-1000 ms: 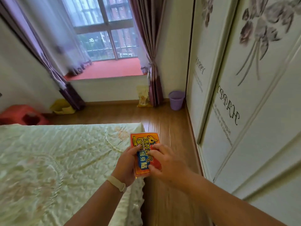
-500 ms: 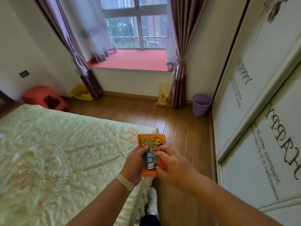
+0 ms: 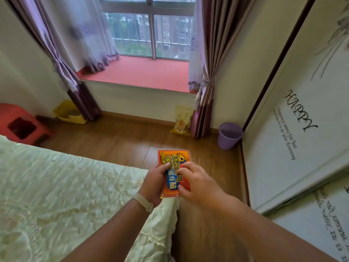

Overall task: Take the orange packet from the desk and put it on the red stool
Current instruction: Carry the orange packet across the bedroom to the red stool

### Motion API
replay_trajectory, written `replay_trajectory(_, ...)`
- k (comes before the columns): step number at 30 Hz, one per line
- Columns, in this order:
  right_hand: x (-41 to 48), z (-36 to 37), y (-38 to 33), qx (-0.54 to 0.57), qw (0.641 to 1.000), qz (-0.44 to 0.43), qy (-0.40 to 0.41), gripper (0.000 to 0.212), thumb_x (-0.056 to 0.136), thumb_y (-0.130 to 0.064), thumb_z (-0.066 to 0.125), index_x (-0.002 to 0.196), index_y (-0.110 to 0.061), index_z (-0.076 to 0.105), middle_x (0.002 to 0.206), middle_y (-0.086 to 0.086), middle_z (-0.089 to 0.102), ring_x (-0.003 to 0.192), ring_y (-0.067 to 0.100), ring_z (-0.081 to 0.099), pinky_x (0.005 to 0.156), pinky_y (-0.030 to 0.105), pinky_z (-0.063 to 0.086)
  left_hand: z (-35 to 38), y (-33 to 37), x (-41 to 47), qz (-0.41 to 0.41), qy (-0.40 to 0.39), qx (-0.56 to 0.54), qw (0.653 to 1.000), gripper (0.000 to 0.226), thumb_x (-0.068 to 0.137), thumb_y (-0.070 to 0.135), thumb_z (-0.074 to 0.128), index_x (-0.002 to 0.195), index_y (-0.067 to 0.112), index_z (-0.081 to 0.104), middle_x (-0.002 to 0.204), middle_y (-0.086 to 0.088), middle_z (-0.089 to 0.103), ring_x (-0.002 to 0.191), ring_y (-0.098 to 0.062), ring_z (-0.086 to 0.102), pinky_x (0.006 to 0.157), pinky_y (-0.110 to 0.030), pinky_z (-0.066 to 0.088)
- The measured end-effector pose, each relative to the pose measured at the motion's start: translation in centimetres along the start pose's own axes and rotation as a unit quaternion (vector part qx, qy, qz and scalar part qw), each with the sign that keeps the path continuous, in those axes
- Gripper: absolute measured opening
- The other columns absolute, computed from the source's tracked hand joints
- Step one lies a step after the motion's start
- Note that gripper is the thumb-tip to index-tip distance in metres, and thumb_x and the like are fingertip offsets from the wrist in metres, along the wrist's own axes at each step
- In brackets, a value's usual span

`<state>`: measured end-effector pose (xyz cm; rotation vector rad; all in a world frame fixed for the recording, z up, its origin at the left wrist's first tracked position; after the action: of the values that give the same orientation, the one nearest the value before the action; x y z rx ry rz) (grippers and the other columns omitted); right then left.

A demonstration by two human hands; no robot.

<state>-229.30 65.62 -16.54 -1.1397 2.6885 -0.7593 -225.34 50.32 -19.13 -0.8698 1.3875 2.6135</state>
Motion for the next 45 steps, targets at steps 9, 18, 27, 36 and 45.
replay_trajectory(9,9.8,-1.7,5.0,-0.004,1.000,-0.021,-0.006,0.043,0.086,-0.032,0.061,0.127,-0.019,0.053,0.134,-0.001,0.045,0.119,0.019,0.043,0.093,0.032,0.046,1.8,4.8,9.2,-0.006,0.005,0.001,1.000,0.033,0.098,0.018,0.049,0.125,0.001,0.057,0.115,-0.029,0.068,0.101,-0.044,0.067,0.073,-0.047,0.060)
replay_trajectory(18,22.8,-4.4,16.4,0.037,0.996,-0.082,-0.029,0.043,0.082,-0.030,0.064,0.122,-0.016,0.057,0.132,0.005,0.049,0.118,0.024,0.046,0.093,0.041,0.048,8.0,8.8,22.7,0.029,0.093,-0.010,0.995,0.027,0.097,0.012,0.048,0.120,0.001,0.058,0.107,-0.028,0.069,0.090,-0.041,0.068,0.080,-0.053,0.055)
replay_trajectory(27,33.5,-10.7,24.3,0.011,0.989,-0.132,-0.065,0.042,0.086,-0.034,0.059,0.124,-0.018,0.052,0.133,0.005,0.045,0.119,0.024,0.043,0.092,0.041,0.048,15.1,13.5,32.5,0.052,0.130,-0.045,0.989,0.030,0.098,0.015,0.047,0.124,0.003,0.056,0.110,-0.027,0.070,0.093,-0.041,0.070,0.071,-0.049,0.060)
replay_trajectory(36,41.6,-9.0,24.9,0.002,0.979,-0.176,-0.107,0.046,0.085,-0.035,0.060,0.127,-0.020,0.050,0.133,0.006,0.045,0.116,0.025,0.043,0.089,0.040,0.049,12.7,16.8,38.0,0.057,0.189,-0.096,0.976,0.034,0.098,0.016,0.048,0.128,0.002,0.054,0.120,-0.030,0.066,0.110,-0.047,0.063,0.093,-0.059,0.051)
replay_trajectory(45,54.4,-4.5,24.2,-0.033,0.969,-0.193,-0.148,0.042,0.081,-0.031,0.059,0.119,-0.015,0.055,0.129,0.009,0.048,0.111,0.031,0.048,0.080,0.044,0.052,5.5,22.2,47.7,0.031,0.151,-0.172,0.973,0.038,0.098,0.022,0.045,0.129,0.003,0.056,0.117,-0.025,0.069,0.099,-0.042,0.069,0.075,-0.052,0.057)
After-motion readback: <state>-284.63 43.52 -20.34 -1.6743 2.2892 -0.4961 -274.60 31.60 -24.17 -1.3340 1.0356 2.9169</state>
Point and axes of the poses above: each hand's wrist, its own x-axis towards the middle knuckle, its own z-axis out of the palm, y = z × x, the point moved 1 cm from there along x, towards the middle knuckle
